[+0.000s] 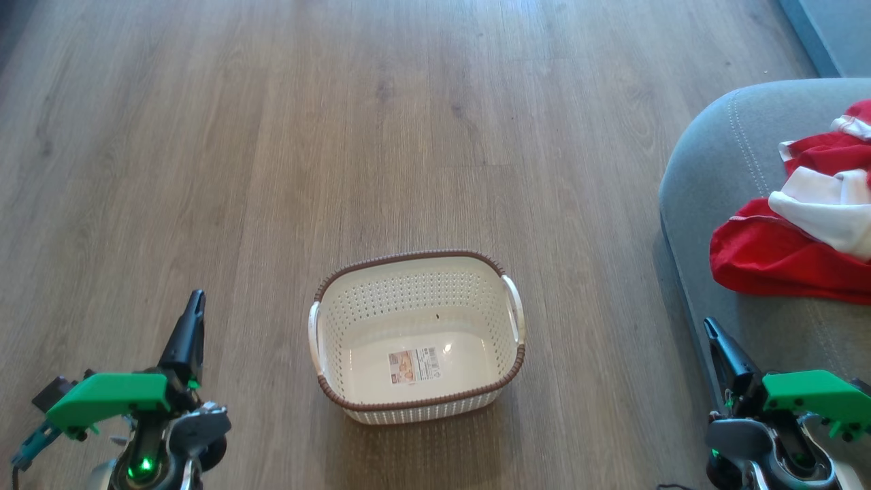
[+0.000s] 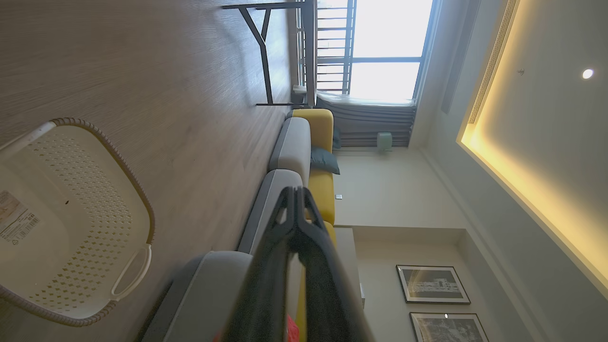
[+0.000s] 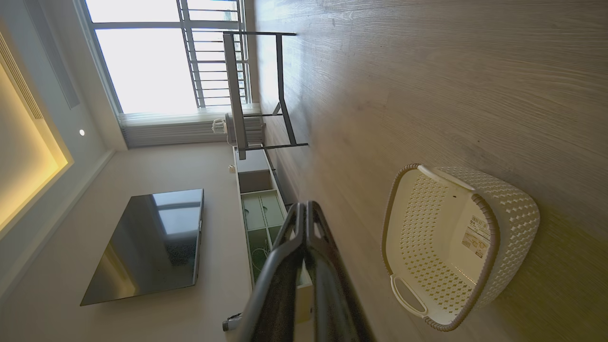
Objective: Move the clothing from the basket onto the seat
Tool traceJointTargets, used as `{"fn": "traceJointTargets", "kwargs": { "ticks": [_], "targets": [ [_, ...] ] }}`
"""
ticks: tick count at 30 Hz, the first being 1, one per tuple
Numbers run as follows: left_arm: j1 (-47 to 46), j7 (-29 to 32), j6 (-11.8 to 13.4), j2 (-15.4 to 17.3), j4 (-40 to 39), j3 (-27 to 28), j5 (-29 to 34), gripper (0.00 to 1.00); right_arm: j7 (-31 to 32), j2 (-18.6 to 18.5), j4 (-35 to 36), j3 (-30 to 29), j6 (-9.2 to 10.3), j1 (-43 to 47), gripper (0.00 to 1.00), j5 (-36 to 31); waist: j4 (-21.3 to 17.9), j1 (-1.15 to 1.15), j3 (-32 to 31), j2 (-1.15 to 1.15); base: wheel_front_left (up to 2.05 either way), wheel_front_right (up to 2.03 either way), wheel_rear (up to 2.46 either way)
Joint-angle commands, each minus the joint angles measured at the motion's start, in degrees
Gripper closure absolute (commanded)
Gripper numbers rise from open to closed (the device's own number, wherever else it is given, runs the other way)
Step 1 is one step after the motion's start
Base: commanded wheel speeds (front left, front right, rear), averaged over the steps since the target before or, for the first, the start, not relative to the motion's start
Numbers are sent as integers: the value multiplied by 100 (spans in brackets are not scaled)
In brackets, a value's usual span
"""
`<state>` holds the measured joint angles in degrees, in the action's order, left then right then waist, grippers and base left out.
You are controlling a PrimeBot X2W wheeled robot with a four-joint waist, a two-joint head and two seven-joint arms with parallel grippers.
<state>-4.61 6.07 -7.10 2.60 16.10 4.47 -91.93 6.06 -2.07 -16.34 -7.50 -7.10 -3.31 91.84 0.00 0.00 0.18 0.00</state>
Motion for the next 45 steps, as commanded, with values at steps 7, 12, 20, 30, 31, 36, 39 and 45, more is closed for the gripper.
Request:
{"fn": "traceJointTargets", "kwargs": {
  "ticks": [7, 12, 20, 30, 31, 36, 39, 45],
  "targets": [
    [-158, 47, -39, 28, -205, 212, -18, 100, 42, -81, 232, 99, -39, -287, 100, 34, 0, 0, 0, 0, 0, 0, 0],
    [-158, 47, -39, 28, -205, 212, -18, 100, 42, -81, 232, 99, -39, -287, 100, 34, 0, 0, 0, 0, 0, 0, 0],
    [-158, 47, -39, 28, -205, 212, -18, 100, 42, -81, 232, 99, -39, -287, 100, 34, 0, 0, 0, 0, 0, 0, 0],
    [-158, 47, -39, 28, -205, 212, -18, 100, 42, -81, 232, 99, -39, -287, 100, 34, 0, 0, 0, 0, 0, 0, 0],
    [-158, 47, -39, 28, -205, 212, -18, 100, 42, -81, 232, 99, -39, -287, 100, 34, 0, 0, 0, 0, 0, 0, 0],
    [-158, 47, -39, 28, -205, 212, -18, 100, 42, -81, 232, 99, -39, -287, 100, 34, 0, 0, 0, 0, 0, 0, 0],
    [-158, 47, -39, 28, -205, 212, -18, 100, 42, -81, 232, 99, -39, -287, 100, 34, 0, 0, 0, 0, 0, 0, 0],
    [-158, 47, -39, 28, -205, 212, -18, 100, 42, -81, 232, 99, -39, -287, 100, 34, 0, 0, 0, 0, 0, 0, 0]
  ]
}}
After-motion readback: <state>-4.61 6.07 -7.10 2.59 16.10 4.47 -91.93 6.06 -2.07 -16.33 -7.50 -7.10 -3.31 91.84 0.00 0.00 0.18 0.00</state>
